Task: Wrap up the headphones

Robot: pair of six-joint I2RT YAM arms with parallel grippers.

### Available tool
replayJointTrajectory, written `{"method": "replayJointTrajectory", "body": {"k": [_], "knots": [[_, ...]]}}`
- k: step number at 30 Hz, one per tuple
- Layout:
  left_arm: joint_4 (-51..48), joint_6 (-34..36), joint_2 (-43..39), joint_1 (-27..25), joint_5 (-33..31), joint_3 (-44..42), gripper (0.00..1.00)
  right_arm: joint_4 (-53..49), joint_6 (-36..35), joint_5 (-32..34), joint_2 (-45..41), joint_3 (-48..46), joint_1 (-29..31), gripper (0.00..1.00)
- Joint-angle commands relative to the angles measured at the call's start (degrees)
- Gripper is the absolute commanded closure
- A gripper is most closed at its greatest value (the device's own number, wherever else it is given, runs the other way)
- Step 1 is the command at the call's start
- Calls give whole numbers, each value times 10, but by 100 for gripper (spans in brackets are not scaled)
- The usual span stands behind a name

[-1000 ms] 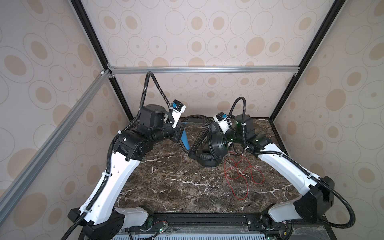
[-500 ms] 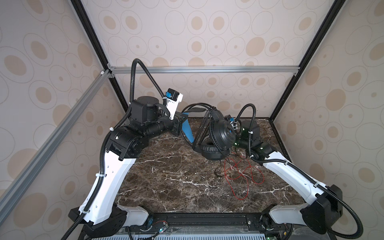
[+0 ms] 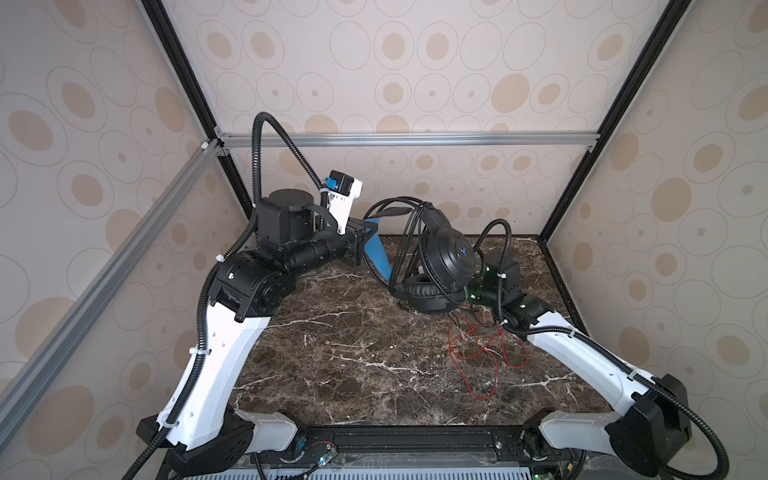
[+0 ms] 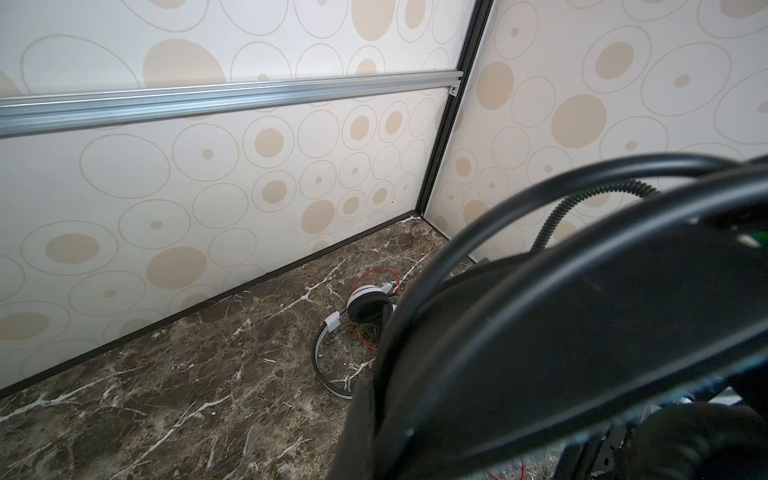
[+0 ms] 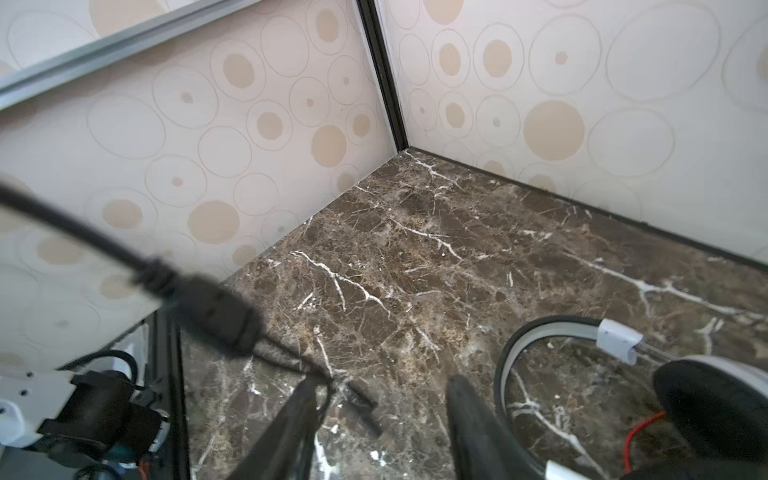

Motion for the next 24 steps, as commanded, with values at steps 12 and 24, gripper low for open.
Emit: {"method": "replayJointTrajectory", "body": {"k": [12,24], "knots": [[84,-43,19,1,14,49,100,-14,-6,8,-44,-35,-3,17],[77,-42,27,1,16,60,100,82,73,-60,-14,-86,5,19]]}}
